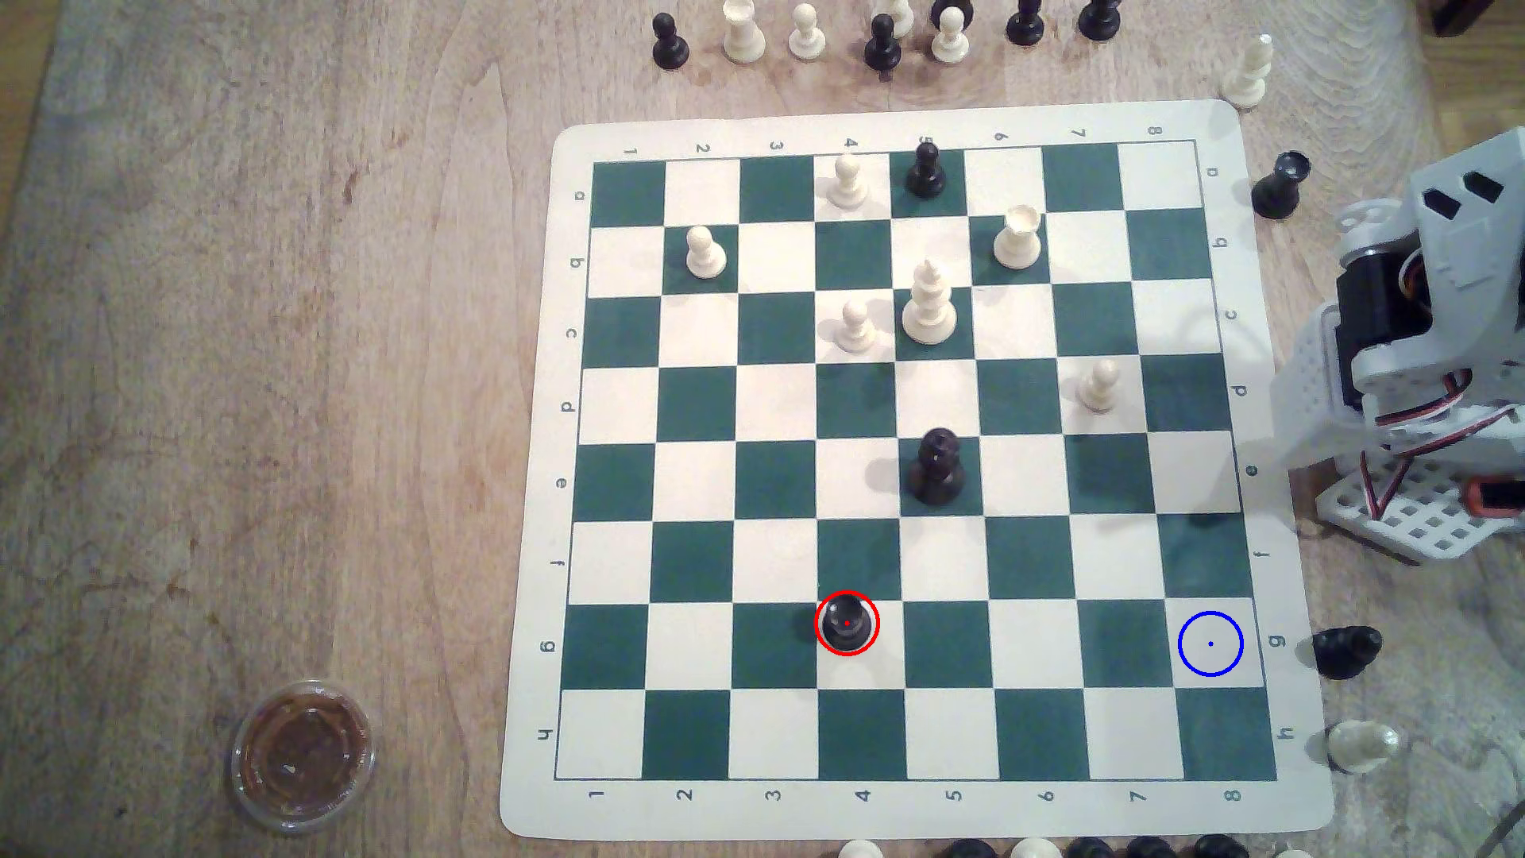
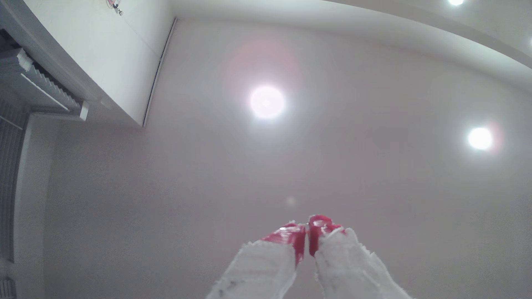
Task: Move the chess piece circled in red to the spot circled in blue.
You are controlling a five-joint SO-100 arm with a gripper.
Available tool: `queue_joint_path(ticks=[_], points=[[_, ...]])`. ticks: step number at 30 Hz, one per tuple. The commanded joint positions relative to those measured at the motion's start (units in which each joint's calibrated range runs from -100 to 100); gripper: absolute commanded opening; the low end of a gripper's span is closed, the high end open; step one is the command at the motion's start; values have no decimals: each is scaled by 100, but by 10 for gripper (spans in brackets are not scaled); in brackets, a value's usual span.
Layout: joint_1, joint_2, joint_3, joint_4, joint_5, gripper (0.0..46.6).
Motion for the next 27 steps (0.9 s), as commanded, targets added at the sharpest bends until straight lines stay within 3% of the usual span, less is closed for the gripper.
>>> queue_joint_path(ticks=[1,17,19,27], points=[[-61,-11,117,298,15,2],[-77,-3,-381,7227,-24,2],[-139,-3,-862,8693,-24,2],[-123,-3,-2167,11895,-73,2]])
